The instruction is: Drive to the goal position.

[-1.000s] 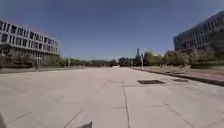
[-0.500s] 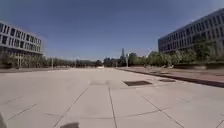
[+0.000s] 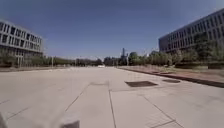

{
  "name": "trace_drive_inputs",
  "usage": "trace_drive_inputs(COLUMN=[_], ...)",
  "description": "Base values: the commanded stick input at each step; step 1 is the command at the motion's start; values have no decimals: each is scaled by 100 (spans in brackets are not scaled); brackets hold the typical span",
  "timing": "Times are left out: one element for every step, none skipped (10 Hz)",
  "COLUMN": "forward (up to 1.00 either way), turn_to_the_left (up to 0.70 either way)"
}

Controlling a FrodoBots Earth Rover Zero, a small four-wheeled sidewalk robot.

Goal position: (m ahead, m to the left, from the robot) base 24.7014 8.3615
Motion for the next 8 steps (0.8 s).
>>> trace_drive_inputs(forward=[70,70,70,70,70,70,70,70], turn_to_the_left=[0,0,0,0,0,0,0,0])
